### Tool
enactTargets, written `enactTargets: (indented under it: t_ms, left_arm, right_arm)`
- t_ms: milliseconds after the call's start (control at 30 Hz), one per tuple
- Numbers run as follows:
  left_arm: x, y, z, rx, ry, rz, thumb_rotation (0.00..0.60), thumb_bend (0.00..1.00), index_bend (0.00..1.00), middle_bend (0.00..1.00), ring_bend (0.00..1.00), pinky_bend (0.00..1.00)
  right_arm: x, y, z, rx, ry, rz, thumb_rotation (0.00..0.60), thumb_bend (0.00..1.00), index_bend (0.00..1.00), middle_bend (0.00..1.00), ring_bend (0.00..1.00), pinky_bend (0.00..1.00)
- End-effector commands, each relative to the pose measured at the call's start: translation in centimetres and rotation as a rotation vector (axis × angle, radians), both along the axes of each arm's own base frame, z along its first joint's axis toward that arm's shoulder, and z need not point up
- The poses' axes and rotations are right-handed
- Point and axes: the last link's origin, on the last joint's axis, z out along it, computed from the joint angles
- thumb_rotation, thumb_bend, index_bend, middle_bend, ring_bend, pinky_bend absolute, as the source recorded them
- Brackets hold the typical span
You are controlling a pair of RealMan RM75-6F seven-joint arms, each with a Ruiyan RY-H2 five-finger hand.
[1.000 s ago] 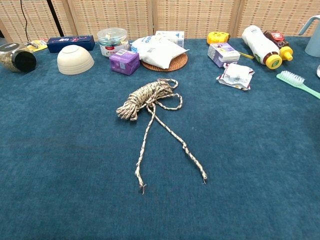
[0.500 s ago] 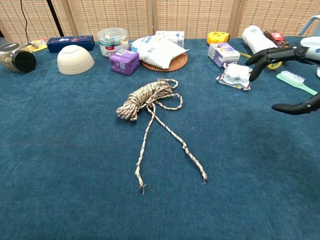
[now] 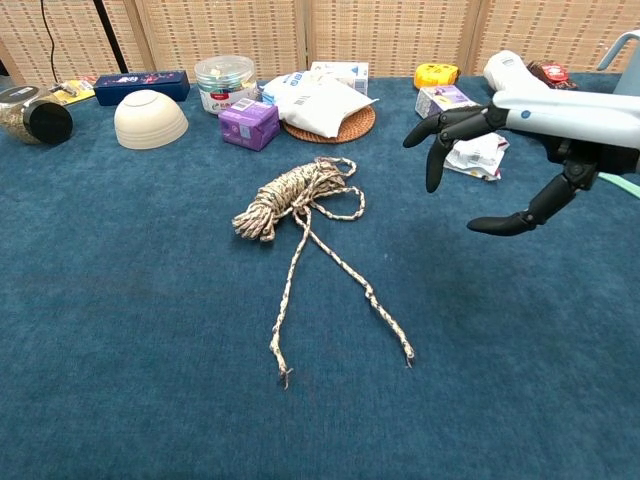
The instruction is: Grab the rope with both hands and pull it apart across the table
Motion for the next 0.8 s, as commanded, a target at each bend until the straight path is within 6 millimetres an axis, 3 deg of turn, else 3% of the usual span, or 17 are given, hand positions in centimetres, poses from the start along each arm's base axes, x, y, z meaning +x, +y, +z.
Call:
enactTargets:
  t_ms: [33, 367, 800]
  left_arm:
    - [0.1, 0.1, 0.0, 0.000, 0.000, -0.003, 0.600, 0.28, 0.38, 0.24, 0.17, 0.02]
    - [-0.2, -0.1, 0.2, 0.004, 0.001, 0.005, 0.600, 0.28, 0.38, 0.24, 0.17, 0.02]
    - [-0.4, -0.3, 0.6, 0.009, -0.004, 0.019, 0.600, 0.28, 0.38, 0.24, 0.17, 0.02]
  right_arm:
    - [0.4, -0.6, -0.7, 0.002, 0.027, 0.042, 0.600, 0.34, 0.39, 0.14, 0.08, 0.06]
    - [1.5, -1.5, -3.0, 0.025, 0.067, 0.135, 0.600, 0.34, 0.43, 0.14, 0.00, 0.00]
    - [2.7, -3.0, -6.2, -0.016, 0.074, 0.235, 0.600, 0.34, 0.45, 0.14, 0.00, 0.00]
